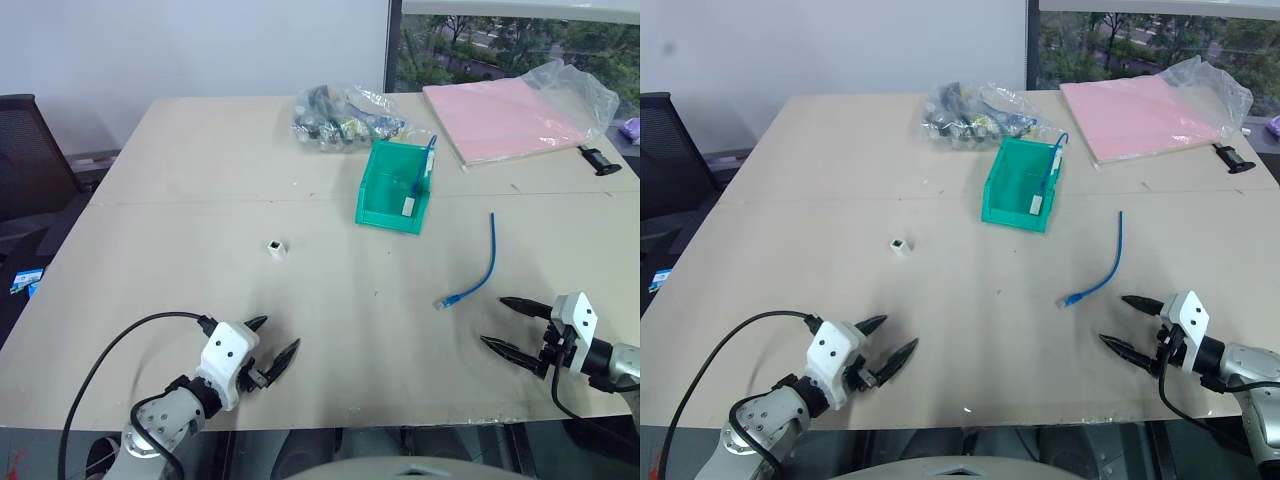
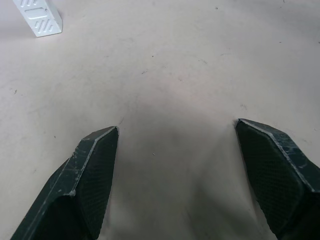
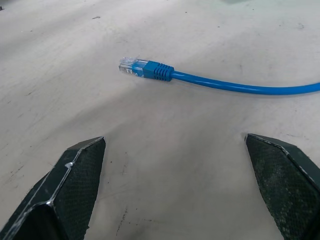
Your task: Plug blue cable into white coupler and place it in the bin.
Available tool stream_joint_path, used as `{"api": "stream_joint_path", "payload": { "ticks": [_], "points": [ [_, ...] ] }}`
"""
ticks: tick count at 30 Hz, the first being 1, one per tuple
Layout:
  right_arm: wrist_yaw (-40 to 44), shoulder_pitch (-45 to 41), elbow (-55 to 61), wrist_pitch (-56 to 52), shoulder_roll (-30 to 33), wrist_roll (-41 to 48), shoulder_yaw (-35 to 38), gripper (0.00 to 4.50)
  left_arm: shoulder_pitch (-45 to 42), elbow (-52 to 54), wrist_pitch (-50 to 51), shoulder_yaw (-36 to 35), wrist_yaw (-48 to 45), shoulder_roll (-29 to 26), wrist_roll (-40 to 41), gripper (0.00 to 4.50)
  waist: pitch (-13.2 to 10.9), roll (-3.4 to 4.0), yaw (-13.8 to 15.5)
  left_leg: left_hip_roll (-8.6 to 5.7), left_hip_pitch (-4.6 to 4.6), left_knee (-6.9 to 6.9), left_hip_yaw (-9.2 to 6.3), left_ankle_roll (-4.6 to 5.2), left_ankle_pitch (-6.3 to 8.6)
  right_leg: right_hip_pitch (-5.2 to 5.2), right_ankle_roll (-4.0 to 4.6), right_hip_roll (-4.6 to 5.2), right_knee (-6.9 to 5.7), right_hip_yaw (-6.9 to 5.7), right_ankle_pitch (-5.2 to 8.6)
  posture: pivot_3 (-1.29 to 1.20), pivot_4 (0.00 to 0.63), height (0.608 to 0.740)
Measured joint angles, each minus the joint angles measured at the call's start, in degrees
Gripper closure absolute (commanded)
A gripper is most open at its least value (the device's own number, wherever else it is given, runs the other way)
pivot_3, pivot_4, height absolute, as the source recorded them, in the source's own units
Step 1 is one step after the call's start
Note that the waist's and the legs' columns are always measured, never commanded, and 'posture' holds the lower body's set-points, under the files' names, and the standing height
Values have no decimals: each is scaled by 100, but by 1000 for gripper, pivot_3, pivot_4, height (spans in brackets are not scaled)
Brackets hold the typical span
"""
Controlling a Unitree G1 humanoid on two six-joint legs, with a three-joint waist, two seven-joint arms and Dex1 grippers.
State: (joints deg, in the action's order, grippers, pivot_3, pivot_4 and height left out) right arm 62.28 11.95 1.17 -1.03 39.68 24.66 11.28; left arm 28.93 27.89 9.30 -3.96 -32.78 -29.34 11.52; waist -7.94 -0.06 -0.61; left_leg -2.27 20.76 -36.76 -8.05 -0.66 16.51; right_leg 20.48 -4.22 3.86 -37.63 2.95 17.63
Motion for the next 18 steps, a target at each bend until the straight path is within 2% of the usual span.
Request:
{"api": "stream_joint_path", "payload": {
  "ticks": [18],
  "points": [
    [-124, 34, 6, 141, -14, -103, 0, 103, 10, 47, 158, -39, -135, -11, 331, 651, -4, -1, 2, 0, 1, 0, 0, 0, 0, 0, 0, 1, 1, -1, 0, 0, 150, 739]
  ]
}}
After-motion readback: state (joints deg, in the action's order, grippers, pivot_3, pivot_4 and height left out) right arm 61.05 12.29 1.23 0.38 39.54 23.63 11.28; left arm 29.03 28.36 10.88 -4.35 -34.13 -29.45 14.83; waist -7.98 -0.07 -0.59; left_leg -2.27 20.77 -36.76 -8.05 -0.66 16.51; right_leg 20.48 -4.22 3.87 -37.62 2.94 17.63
